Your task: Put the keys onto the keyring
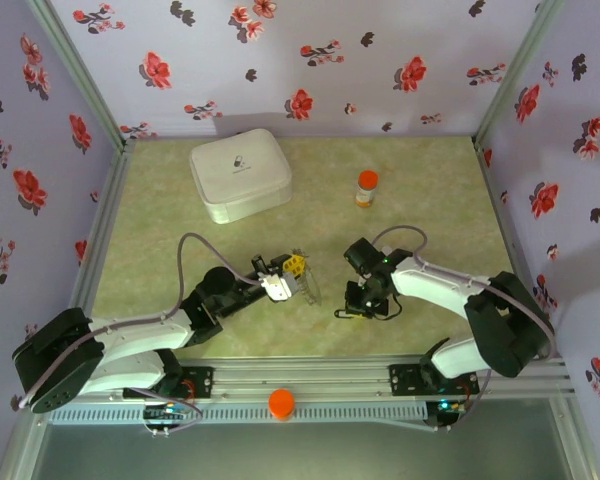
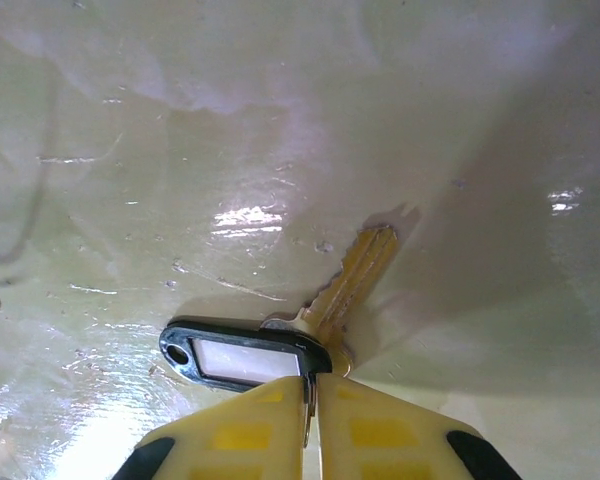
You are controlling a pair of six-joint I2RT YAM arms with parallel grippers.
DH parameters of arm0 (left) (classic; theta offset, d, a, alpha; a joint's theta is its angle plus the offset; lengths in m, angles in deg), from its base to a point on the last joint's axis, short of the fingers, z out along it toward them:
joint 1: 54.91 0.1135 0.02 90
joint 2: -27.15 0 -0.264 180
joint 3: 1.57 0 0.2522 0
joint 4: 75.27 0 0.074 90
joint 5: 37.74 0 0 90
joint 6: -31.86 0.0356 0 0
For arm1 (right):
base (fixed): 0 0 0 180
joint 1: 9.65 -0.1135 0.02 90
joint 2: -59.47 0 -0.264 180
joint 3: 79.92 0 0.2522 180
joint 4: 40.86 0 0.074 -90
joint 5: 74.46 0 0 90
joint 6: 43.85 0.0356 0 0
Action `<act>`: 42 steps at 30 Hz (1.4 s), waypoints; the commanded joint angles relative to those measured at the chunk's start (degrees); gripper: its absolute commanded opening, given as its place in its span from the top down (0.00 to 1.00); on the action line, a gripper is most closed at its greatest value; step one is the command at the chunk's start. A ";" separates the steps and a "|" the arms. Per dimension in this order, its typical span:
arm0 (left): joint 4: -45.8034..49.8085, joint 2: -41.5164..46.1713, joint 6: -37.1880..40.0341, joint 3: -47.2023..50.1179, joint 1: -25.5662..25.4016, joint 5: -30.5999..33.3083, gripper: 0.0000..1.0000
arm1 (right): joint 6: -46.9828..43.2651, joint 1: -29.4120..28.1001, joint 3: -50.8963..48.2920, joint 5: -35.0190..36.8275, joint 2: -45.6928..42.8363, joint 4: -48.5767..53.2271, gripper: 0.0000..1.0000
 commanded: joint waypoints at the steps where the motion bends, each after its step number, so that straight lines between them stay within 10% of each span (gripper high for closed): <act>1: -4.14 0.25 -0.55 0.50 -0.35 0.88 1.00 | -0.12 -0.33 -0.44 -0.38 0.85 0.09 0.94; 14: -6.26 0.08 -1.76 1.20 -0.36 2.23 1.00 | -16.60 -1.27 0.83 9.00 -15.05 -13.59 1.00; 25: -9.39 0.26 -2.81 1.99 -0.36 4.85 1.00 | -15.84 -1.90 -10.30 12.81 -10.03 -43.02 1.00; 42: -12.14 -0.23 -3.85 4.19 -0.31 6.94 1.00 | -13.74 -3.22 -12.82 12.26 -12.13 -24.71 1.00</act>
